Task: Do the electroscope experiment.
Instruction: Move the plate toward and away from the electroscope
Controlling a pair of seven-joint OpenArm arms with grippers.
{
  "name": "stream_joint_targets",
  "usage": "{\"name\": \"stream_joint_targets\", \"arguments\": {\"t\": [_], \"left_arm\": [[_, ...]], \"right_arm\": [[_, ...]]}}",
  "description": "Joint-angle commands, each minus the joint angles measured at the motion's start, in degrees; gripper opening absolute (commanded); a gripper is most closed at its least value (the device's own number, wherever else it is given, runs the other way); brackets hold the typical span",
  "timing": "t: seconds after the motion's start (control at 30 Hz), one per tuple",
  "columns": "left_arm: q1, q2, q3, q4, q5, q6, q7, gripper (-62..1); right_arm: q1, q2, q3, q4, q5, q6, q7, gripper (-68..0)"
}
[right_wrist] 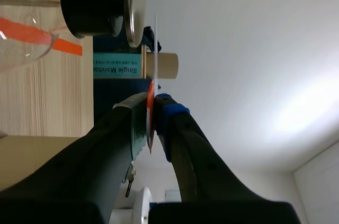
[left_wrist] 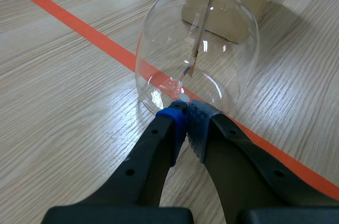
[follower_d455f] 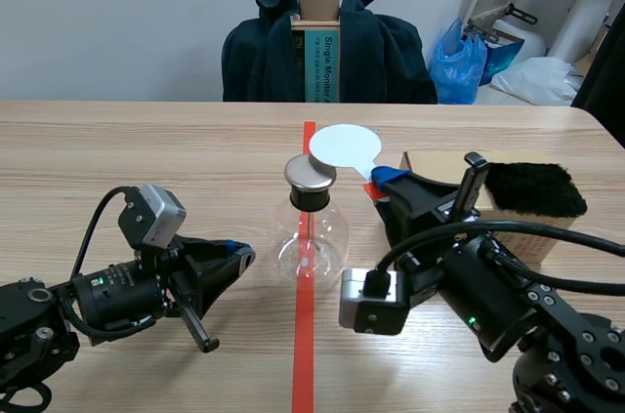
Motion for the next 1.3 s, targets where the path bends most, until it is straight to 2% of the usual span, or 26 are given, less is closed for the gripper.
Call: {"name": "stream_joint_targets", "arguments": {"t": [0.0, 0.33, 0.7, 0.9, 1.27], "left_arm": [[-0.2, 0.1, -0.2, 1.4, -0.6, -0.1, -1.2, -58.1], [-0.2, 0.1, -0.2, 1.4, -0.6, -0.1, -1.2, -58.1], [-0.2, 0.1, -0.2, 1.4, -0.6, -0.1, -1.2, -58.1], [-0.2, 0.1, -0.2, 1.4, -0.6, -0.1, -1.2, -58.1], [-0.2, 0.1, -0.2, 1.4, -0.6, -0.1, -1.2, -58.1]], "right_arm": [[0.5, 0.6, 0.2, 1.0, 0.2, -0.7, 0.9, -66.9], [0.5, 0.6, 0.2, 1.0, 0.2, -0.7, 5.6, -66.9], [0.5, 0.6, 0.2, 1.0, 0.2, -0.7, 5.2, -66.9], [0.5, 0.6, 0.2, 1.0, 0.2, -0.7, 0.6, -66.9], [0.5, 0.6, 0.2, 1.0, 0.2, -0.7, -13.6, -66.9]]}}
